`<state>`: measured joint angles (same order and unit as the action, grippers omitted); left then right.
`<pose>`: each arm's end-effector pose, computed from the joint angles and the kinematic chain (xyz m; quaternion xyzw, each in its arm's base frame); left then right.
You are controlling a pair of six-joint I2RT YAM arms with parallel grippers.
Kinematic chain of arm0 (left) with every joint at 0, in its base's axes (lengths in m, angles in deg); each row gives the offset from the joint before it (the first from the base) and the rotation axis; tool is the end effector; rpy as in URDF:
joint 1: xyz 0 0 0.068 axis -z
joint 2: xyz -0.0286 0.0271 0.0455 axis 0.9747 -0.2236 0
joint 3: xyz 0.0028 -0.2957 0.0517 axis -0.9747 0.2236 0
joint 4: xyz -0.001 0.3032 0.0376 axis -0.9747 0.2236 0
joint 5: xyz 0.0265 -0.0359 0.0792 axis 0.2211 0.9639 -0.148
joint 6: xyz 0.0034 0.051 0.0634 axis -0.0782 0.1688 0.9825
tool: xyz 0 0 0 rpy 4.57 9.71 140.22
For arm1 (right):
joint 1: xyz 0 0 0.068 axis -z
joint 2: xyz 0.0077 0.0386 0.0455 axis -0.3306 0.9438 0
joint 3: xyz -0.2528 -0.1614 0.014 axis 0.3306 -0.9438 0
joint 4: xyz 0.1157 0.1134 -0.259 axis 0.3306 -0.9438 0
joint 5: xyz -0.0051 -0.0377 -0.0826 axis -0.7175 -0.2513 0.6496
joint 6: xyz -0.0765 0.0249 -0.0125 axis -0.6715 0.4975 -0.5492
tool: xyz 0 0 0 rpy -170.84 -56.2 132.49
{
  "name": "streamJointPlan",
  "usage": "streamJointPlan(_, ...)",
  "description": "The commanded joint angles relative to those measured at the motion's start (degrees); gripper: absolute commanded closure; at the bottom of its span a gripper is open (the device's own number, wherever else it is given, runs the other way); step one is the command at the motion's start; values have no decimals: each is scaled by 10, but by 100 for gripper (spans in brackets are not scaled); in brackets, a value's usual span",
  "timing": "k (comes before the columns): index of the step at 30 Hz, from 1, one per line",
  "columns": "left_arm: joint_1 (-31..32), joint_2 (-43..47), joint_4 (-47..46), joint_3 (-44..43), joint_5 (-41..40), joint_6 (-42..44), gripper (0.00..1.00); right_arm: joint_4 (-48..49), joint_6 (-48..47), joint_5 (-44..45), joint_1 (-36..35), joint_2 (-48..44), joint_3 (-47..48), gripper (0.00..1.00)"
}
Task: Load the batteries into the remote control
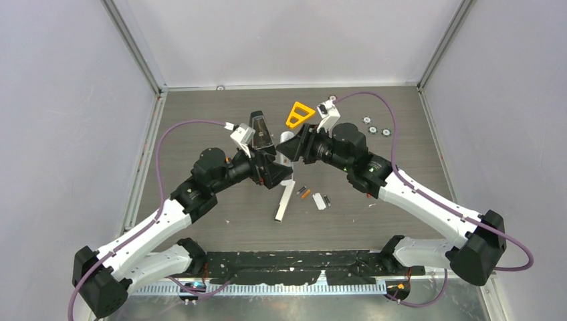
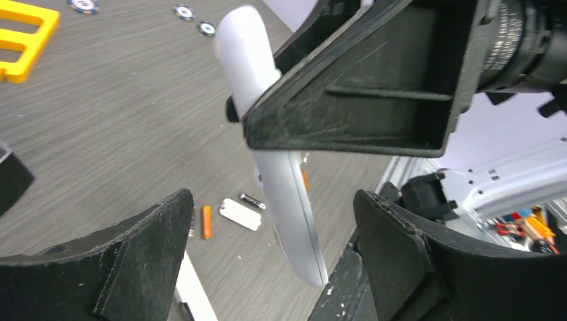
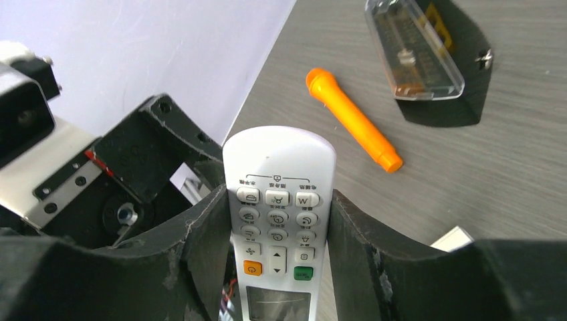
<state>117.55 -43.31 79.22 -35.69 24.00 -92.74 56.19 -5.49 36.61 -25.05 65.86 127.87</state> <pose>0.2029 -0.2009 0.3332 0.1654 0.7191 -0.4776 0.4769 0.2454 0.2521 0.3629 -0.0714 0.7751 0.4546 0.4330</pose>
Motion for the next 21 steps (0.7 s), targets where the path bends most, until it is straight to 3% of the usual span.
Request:
streamJointPlan(1,13,-9,9,-31,-60,24,12,69,18,88,-9,-29,11,60)
streamJointPlan(13,16,-58,3,-65,-30,13,44,69,32,117,-13,-37,17,57)
streamJointPlan(15,16,-65,2,-70,-22,12,58,68,31,120,-13,-39,16,57)
streamJointPlan(18,16,-64,16,-76,-24,41,94,59,30,125,-14,-44,17,54)
streamJointPlan(19,16,-59,19,-74,-33,53,100,52,28,126,-13,-46,17,50)
streamJointPlan(21,16,-47,28,-72,-47,88,100,37,20,123,-13,-51,19,43)
